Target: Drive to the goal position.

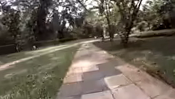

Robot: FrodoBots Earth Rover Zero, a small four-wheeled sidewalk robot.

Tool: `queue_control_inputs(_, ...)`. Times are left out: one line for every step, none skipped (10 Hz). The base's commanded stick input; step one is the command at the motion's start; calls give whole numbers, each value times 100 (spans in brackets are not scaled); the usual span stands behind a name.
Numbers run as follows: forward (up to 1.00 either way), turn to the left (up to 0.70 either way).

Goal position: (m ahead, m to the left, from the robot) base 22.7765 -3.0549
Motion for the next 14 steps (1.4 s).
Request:
queue_control_inputs(100, 0)
queue_control_inputs(100, 0)
queue_control_inputs(100, 0)
queue_control_inputs(100, 0)
queue_control_inputs(100, 0)
queue_control_inputs(100, 0)
queue_control_inputs(100, 0)
queue_control_inputs(100, 0)
queue_control_inputs(100, 0)
queue_control_inputs(100, 0)
queue_control_inputs(100, 0)
queue_control_inputs(100, 0)
queue_control_inputs(100, 0)
queue_control_inputs(100, 0)
